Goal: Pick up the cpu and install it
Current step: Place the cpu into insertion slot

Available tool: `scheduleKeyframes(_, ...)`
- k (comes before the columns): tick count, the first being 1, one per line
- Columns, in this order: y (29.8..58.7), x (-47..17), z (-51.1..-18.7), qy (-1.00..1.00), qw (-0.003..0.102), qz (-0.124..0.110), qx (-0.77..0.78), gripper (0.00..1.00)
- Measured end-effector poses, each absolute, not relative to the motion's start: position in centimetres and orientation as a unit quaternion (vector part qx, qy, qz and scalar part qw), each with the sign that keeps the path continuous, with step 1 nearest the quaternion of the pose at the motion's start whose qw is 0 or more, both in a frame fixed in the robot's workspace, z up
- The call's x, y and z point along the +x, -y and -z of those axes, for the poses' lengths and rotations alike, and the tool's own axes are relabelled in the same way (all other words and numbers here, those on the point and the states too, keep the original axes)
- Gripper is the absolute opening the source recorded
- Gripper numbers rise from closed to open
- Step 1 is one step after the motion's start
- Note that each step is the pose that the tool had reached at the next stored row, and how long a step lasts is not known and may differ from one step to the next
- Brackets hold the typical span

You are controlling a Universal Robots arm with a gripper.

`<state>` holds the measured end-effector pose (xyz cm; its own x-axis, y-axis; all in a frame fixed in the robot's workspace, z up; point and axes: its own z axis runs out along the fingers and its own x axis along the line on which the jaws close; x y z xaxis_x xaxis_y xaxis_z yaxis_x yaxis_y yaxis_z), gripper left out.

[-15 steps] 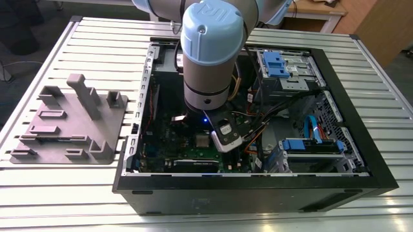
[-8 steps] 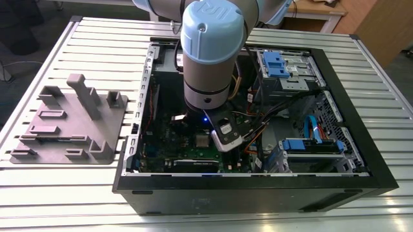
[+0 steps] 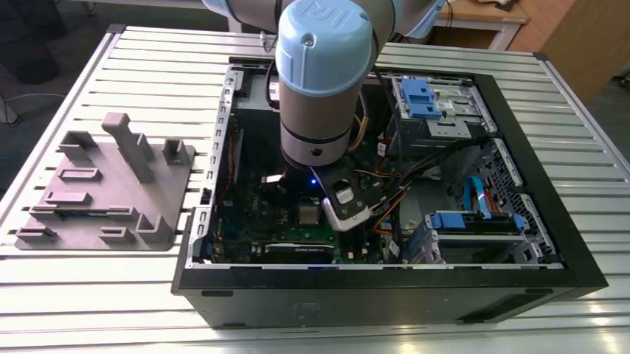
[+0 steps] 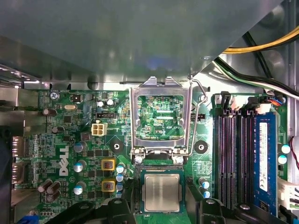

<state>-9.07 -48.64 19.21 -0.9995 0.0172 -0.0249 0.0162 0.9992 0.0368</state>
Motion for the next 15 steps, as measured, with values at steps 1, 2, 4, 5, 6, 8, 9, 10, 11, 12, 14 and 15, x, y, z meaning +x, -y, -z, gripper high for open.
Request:
scheduleKeyframes(1, 48.64, -9.07, -19.21, -1.000, 0.013, -0.018, 0.008, 0.55)
scheduleKeyframes(2, 48.64, -9.07, -19.21, -1.000, 0.013, -0.018, 0.008, 0.55)
scheduleKeyframes(4, 48.64, -9.07, -19.22, -1.000, 0.013, -0.018, 0.008, 0.53)
scheduleKeyframes(5, 48.64, -9.07, -19.22, -1.000, 0.013, -0.018, 0.008, 0.46)
scheduleKeyframes(6, 48.64, -9.07, -19.23, -1.000, 0.013, -0.018, 0.008, 0.46)
scheduleKeyframes(8, 48.64, -9.07, -19.23, -1.000, 0.013, -0.018, 0.008, 0.46)
scheduleKeyframes(9, 48.64, -9.07, -19.24, -1.000, 0.013, -0.018, 0.008, 0.46)
scheduleKeyframes(10, 48.64, -9.06, -19.24, -1.000, 0.013, -0.018, 0.008, 0.44)
scheduleKeyframes(11, 48.64, -9.06, -19.25, -1.000, 0.013, -0.018, 0.008, 0.44)
scheduleKeyframes(12, 48.64, -9.06, -19.25, -1.000, 0.013, -0.018, 0.008, 0.38)
scheduleKeyframes(14, 48.64, -9.07, -19.26, -1.000, 0.013, -0.018, 0.008, 0.38)
scheduleKeyframes(15, 48.64, -9.06, -19.25, -1.000, 0.013, -0.018, 0.008, 0.38)
